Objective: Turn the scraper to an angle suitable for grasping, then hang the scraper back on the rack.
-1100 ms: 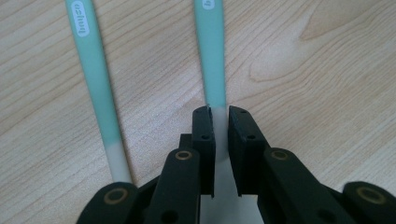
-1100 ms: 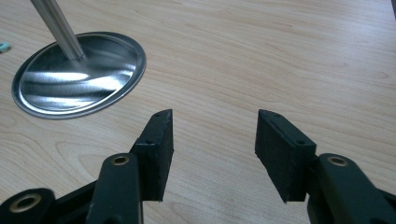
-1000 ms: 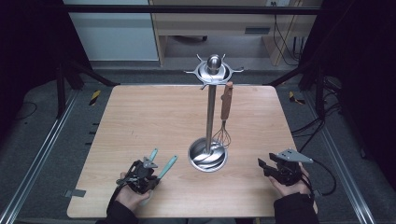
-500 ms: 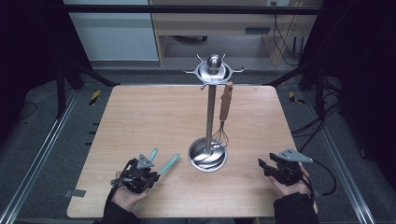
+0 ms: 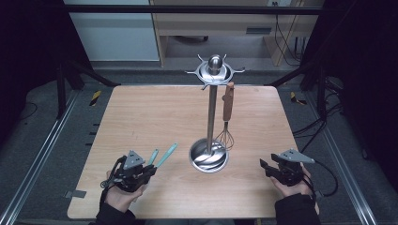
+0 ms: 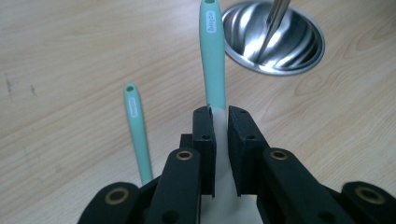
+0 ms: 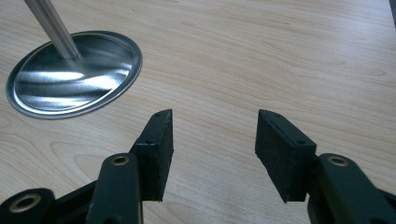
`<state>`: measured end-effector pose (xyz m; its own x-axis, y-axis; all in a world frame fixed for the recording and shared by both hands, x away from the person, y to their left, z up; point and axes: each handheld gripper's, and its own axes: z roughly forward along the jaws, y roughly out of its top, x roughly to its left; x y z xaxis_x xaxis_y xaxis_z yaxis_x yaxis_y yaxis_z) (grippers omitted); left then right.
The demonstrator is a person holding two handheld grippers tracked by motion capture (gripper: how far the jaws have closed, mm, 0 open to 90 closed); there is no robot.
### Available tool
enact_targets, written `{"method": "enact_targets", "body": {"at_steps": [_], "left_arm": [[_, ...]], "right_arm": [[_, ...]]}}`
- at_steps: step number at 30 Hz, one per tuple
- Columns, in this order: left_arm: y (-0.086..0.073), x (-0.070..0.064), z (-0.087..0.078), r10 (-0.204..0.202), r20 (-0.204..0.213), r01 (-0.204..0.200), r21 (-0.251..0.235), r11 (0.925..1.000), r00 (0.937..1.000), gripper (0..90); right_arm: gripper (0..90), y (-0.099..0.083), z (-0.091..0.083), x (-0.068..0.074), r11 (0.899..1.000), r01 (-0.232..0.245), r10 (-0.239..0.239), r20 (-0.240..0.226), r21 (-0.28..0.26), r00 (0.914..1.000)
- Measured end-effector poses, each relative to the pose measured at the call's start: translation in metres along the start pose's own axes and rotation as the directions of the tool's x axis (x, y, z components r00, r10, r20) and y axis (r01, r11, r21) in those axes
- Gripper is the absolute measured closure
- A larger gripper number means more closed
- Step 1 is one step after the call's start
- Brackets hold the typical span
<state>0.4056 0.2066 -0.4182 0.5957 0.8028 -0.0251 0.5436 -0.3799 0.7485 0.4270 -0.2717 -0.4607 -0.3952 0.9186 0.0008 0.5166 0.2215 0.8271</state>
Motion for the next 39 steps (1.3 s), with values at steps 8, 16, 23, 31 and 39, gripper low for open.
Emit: {"method": "enact_targets", "body": {"at_steps": [8, 16, 23, 31, 39], "left_arm": [[0.008, 0.005, -0.021, -0.019, -0.015, 0.017, -0.105, 0.9944, 0.9997, 81.4], [0.020, 0.006, -0.044, -0.038, -0.008, 0.035, -0.217, 0.9755, 0.9993, 81.4], [0.028, 0.003, -0.062, -0.033, 0.014, 0.036, -0.286, 0.9577, 0.9993, 81.4], [0.034, -0.003, -0.079, -0.018, 0.026, 0.026, -0.343, 0.9389, 0.9995, 81.5], [0.042, -0.009, -0.092, 0.006, 0.022, 0.003, -0.389, 0.9212, 0.9997, 81.4]], "right_arm": [[46.8, 0.000, 0.001, -0.001, 1.000, -0.004, 0.004, 0.008, 0.003, 1.0000], [46.8, 0.000, 0.000, -0.001, 1.000, -0.005, 0.005, 0.006, 0.003, 1.0000], [46.8, 0.000, 0.001, -0.001, 1.000, 0.003, -0.004, 0.013, 0.004, 0.9999], [46.7, -0.001, 0.001, -0.002, 1.000, 0.002, -0.002, 0.014, 0.002, 0.9999], [46.6, -0.001, 0.001, 0.000, 1.000, 0.002, -0.002, 0.014, 0.009, 0.9999]]}}
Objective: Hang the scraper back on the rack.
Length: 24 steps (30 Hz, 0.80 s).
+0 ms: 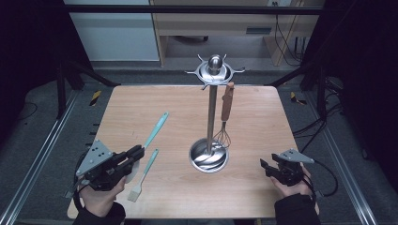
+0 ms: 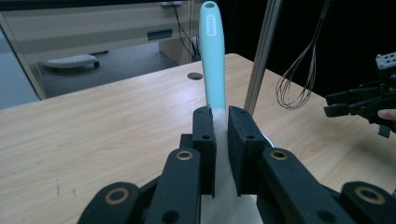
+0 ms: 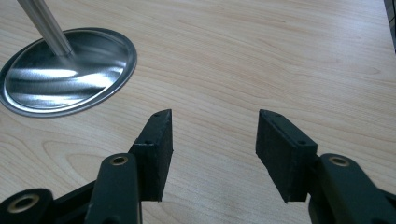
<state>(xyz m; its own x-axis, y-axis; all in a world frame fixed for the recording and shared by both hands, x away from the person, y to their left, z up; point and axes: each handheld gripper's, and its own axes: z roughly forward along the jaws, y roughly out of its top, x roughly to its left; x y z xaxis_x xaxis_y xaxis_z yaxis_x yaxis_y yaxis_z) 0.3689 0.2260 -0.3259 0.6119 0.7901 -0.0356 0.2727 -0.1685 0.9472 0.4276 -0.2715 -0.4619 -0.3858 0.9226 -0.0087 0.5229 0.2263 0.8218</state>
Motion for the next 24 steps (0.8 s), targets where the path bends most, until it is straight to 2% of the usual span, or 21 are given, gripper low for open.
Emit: {"method": "enact_targets", "body": {"at_steps": [5, 12, 17, 24], "left_arm": [[0.009, -0.003, -0.003, 0.005, 0.008, -0.005, -0.034, 0.9994, 1.0000, 81.5], [0.024, -0.008, -0.007, 0.007, 0.023, -0.005, -0.104, 0.9946, 0.9997, 81.4], [0.031, -0.011, -0.010, -0.003, 0.036, 0.007, -0.117, 0.9931, 0.9993, 81.4], [0.041, -0.016, -0.011, 0.022, 0.040, -0.016, -0.153, 0.9881, 0.9990, 81.4]], "right_arm": [[46.6, 0.000, 0.001, 0.000, 1.000, 0.007, -0.007, 0.004, 0.004, 1.0000], [46.5, -0.001, 0.001, 0.000, 1.000, 0.005, -0.005, 0.004, 0.004, 1.0000], [46.5, -0.001, 0.001, -0.001, 1.000, 0.008, -0.008, 0.004, 0.002, 1.0000], [46.1, -0.001, 0.001, -0.001, 1.000, 0.002, -0.002, 0.008, 0.001, 1.0000]]}}
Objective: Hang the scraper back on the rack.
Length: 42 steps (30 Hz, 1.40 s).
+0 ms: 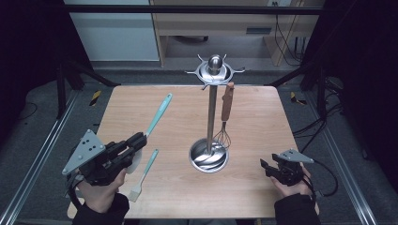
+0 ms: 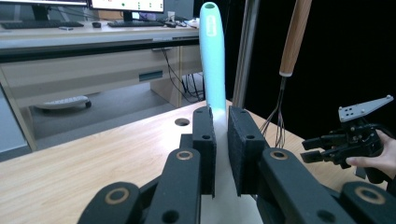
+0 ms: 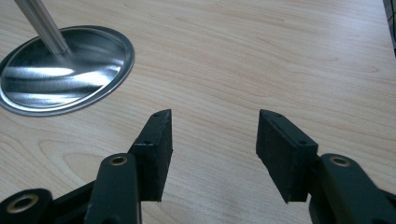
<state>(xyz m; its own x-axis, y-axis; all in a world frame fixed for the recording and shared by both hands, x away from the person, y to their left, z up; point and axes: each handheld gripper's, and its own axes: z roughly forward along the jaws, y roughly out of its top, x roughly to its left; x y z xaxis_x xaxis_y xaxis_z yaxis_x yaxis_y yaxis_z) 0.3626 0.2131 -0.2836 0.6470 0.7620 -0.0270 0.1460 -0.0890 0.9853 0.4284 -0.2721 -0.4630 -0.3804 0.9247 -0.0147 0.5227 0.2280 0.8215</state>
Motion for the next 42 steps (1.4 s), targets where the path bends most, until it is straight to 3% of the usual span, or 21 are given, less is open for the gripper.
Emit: {"method": "enact_targets", "body": {"at_steps": [18, 42], "left_arm": [[0.024, -0.023, 0.009, 0.037, 0.047, -0.034, -0.067, 0.9972, 0.9982, 81.4], [0.037, -0.040, 0.020, 0.093, 0.074, -0.088, -0.071, 0.9936, 0.9929, 81.4]], "right_arm": [[46.0, 0.000, 0.001, 0.000, 1.000, 0.008, -0.008, 0.002, 0.000, 1.0000], [46.0, 0.000, 0.000, 0.000, 1.000, 0.006, -0.006, -0.001, -0.002, 1.0000]]}}
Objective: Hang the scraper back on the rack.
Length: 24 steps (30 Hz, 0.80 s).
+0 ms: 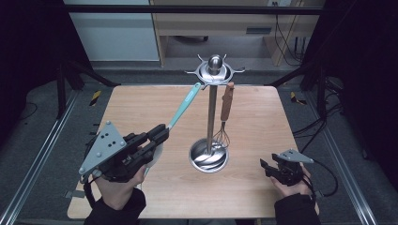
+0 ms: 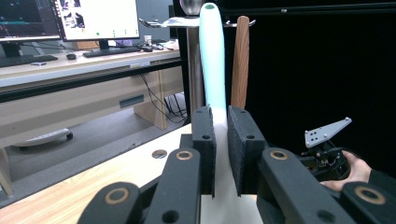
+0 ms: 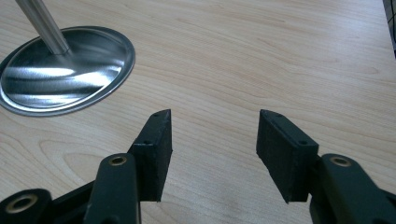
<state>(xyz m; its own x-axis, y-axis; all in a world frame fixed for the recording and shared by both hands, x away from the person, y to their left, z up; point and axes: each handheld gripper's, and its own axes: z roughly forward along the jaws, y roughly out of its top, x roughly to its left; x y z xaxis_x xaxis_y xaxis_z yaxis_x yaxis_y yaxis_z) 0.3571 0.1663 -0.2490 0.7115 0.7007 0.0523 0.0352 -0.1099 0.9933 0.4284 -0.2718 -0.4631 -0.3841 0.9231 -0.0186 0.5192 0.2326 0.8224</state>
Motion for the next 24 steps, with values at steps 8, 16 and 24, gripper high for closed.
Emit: {"method": "enact_targets", "body": {"at_steps": [8, 16, 24], "left_arm": [[-0.001, -0.002, 0.003, -0.005, 0.012, 0.005, 0.020, 0.9998, 0.9999, 81.4], [-0.003, -0.005, 0.009, 0.008, 0.007, -0.009, 0.042, 0.9991, 0.9999, 81.4], [-0.005, -0.006, 0.015, 0.029, -0.009, -0.028, 0.057, 0.9980, 0.9995, 81.3]], "right_arm": [[46.0, 0.000, 0.000, 0.000, 1.000, 0.001, -0.001, 0.000, -0.001, 1.0000], [46.0, 0.000, 0.000, 0.000, 1.000, 0.004, -0.004, -0.001, -0.001, 1.0000], [46.0, 0.000, 0.000, 0.000, 1.000, 0.004, -0.004, -0.001, -0.001, 1.0000]]}}
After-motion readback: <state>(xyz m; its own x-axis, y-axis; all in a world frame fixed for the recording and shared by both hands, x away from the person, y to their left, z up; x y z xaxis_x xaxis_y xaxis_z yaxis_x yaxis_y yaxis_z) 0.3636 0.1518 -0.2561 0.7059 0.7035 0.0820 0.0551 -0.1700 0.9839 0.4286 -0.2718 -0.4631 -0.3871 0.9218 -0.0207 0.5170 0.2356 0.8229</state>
